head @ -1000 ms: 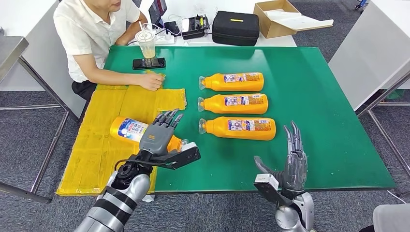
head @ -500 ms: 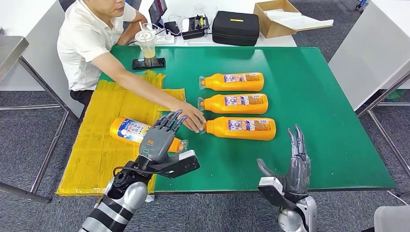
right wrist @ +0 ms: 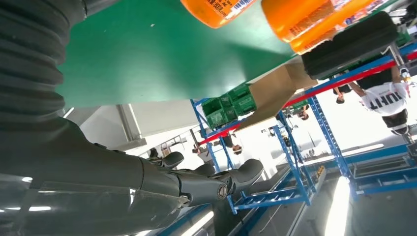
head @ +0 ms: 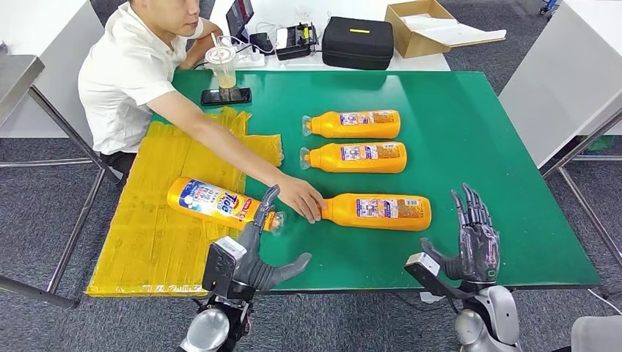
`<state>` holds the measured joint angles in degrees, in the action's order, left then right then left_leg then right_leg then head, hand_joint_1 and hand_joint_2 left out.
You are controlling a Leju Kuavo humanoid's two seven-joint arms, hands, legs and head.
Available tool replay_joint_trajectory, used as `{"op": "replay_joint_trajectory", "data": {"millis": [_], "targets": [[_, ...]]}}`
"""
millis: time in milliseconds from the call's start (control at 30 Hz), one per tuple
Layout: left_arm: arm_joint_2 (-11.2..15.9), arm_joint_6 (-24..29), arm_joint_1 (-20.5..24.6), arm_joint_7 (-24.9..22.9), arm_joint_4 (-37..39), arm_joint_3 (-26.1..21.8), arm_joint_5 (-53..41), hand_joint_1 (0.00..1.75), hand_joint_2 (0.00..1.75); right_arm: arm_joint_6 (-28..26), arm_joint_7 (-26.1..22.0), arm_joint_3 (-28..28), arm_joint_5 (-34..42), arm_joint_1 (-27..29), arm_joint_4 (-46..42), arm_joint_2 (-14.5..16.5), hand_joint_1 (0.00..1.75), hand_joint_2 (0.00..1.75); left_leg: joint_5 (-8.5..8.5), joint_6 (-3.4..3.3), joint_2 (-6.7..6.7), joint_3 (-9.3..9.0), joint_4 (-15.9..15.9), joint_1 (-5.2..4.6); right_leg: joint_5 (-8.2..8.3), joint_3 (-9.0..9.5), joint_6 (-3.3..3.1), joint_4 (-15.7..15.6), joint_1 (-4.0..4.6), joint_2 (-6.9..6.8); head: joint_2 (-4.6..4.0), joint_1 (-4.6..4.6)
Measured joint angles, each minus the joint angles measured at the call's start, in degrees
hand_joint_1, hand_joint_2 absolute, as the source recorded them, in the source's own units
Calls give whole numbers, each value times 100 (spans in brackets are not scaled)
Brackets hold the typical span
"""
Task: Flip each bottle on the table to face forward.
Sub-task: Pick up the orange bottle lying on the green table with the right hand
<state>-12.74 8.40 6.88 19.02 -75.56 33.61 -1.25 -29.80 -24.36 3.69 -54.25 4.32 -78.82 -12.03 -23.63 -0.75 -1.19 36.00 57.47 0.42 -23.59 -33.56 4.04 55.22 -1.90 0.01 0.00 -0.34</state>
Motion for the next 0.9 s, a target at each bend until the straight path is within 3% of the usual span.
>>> {"op": "replay_joint_trajectory", "data": {"millis": [400,600,767,900], "targets": [[43,-156,-37,65,-60,449,879,0,175,-25,390,212,-225,-111,322,-341,0,175,-1,0,-2,2,0,4,-1,1,0,1,-2,-1,0,2],[54,-35,9,64,-70,584,903,0,175,509,464,498,-154,-314,578,-404,0,175,0,0,2,0,-1,5,0,1,0,1,0,1,0,1],[50,-40,95,-26,-17,682,1044,0,175,1207,618,957,-36,-824,1073,-375,0,175,5,1,1,-2,0,7,1,2,0,1,0,1,0,1],[50,-56,133,-43,26,743,1085,0,175,1361,695,1191,0,-1132,1382,-379,0,175,6,0,-1,-1,2,6,1,3,0,1,-1,-1,0,1]]}}
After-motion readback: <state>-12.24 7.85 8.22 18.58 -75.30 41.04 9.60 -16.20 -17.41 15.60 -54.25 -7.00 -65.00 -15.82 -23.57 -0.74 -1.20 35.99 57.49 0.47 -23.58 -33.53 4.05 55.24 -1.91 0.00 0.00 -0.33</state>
